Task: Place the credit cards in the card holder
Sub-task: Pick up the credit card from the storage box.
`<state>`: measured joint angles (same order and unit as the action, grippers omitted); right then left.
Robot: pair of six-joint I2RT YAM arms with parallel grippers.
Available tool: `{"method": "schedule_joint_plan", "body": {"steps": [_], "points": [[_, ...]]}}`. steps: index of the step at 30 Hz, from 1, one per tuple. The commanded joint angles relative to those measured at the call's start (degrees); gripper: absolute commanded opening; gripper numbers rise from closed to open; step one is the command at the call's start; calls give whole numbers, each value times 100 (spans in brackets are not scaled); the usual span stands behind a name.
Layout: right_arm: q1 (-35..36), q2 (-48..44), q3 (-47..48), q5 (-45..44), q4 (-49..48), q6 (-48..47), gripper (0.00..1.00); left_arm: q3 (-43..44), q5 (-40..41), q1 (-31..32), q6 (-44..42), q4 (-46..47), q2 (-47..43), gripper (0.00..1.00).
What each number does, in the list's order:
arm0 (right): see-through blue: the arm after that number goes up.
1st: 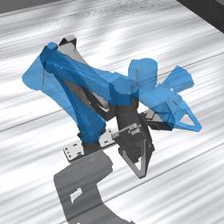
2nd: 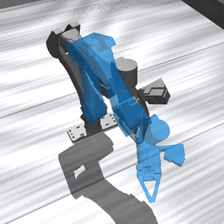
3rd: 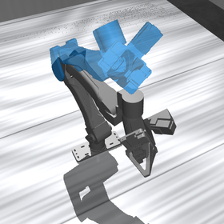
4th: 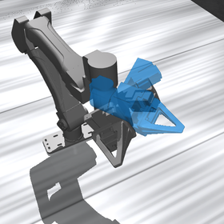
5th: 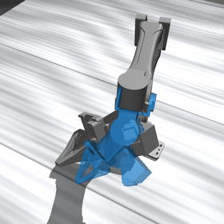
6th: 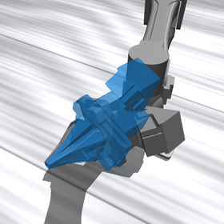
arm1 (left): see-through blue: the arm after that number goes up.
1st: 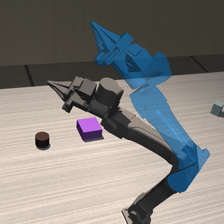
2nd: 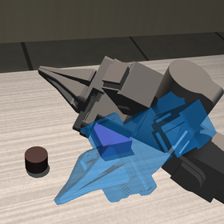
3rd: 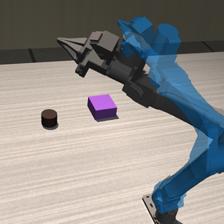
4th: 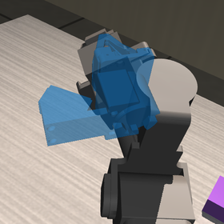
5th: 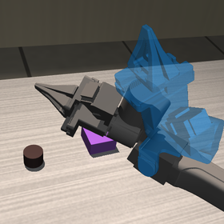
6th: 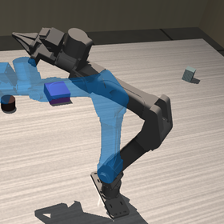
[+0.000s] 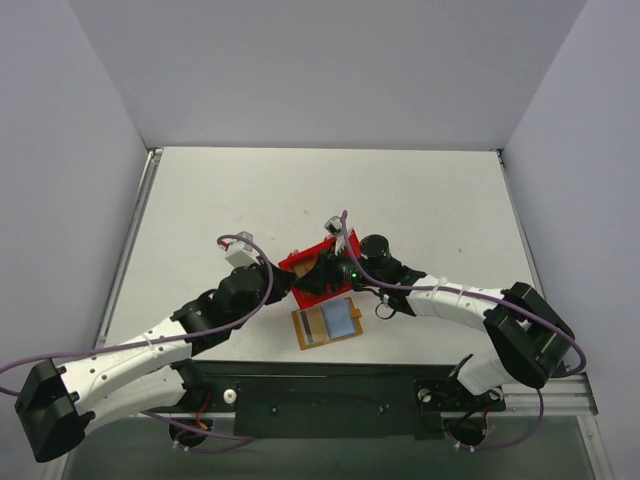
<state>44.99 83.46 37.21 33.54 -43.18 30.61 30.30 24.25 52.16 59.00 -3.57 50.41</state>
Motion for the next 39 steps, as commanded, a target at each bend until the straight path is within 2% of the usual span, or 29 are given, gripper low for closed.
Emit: {"method": "schedule_joint_plan", "body": {"steps": [1, 4, 9, 18, 29, 34, 39], "points": [[80, -32, 84, 575, -226, -46, 46, 801, -175, -171, -73, 613, 205, 0], [80, 3, 93, 452, -95, -107, 46, 950, -289, -206, -204, 560, 320, 0], [80, 65, 111, 119, 204, -240, 46, 1591, -429, -242, -477, -81, 759, 0], [80, 109, -29, -505, 117, -170, 45, 2418, -474, -242, -925, -811, 1366, 0], [80, 284, 198, -1561, 828, 190, 43, 2910, -123, -198, -1321, -1540, 1541, 0], [80, 609, 216, -1631, 671, 463, 42, 3192, -105, -198, -1453, -1866, 1761, 0], [62, 935, 243, -1553, 259, 744, 41, 2982, -315, -224, -1313, -1726, 1770, 0]]}}
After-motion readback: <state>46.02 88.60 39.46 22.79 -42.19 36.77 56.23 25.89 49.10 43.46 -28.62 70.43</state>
